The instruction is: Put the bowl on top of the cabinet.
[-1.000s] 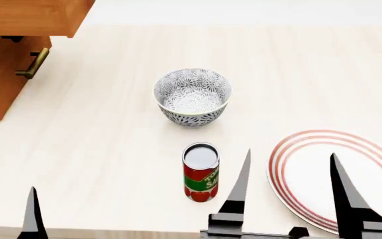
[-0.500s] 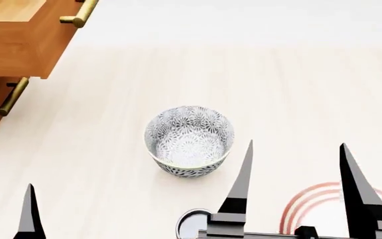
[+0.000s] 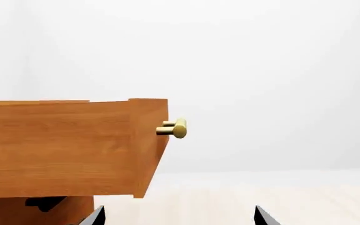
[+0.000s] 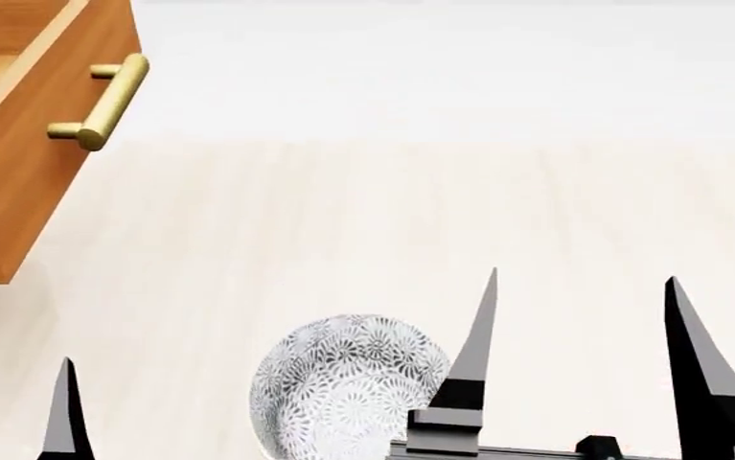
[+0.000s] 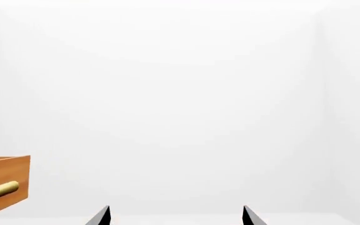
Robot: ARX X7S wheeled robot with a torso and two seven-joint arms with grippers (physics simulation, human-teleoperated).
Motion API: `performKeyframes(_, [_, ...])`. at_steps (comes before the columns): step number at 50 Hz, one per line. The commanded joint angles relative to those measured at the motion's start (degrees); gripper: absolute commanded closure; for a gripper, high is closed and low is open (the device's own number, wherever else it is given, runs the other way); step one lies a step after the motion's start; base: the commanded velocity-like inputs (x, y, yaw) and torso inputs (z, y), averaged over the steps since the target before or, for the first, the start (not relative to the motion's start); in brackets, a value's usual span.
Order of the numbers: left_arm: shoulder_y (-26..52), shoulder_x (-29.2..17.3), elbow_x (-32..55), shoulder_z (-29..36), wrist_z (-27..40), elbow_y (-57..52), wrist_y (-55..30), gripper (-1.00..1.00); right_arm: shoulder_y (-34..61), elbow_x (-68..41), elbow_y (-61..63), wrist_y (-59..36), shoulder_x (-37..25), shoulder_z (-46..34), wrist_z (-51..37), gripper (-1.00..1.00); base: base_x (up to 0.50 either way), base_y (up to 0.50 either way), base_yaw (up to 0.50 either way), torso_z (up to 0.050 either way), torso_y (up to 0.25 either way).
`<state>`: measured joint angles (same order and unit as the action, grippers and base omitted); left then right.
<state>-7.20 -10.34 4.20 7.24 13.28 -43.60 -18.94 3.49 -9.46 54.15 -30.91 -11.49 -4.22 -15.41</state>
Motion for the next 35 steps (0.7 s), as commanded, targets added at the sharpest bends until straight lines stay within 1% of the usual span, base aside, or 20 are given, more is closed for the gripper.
performKeyframes(1, [-0.3, 0.8, 1.0, -1.2, -1.4, -0.8, 0.2, -1.0, -0.1, 1.2, 0.1, 0.0, 0.7, 0.9, 0.7, -1.0, 0.5, 0.0, 0.0, 0.0, 0.0])
performKeyframes(7, [-0.2, 0.5, 1.2, -1.0, -1.1, -0.7, 0.3, -1.0, -0.7, 0.6, -0.4, 1.5, 0.8, 1.5, 0.3, -1.0, 0.01, 0.0, 0.0, 0.0, 0.0])
performKeyframes(10, [-0.2, 0.4, 1.3, -0.9, -1.0, -0.5, 0.5, -1.0, -0.4, 1.5, -0.2, 0.6, 0.2, 0.5, 0.1, -1.0, 0.0, 0.11, 0.0, 0.0, 0.0])
performKeyframes(35, [-0.2, -0.6, 1.9, 0.1, 0.1, -0.3, 0.7, -1.0, -0.1, 0.4, -0.2, 0.4, -1.6, -0.6, -1.1, -1.0, 0.0, 0.5, 0.0, 0.0, 0.0])
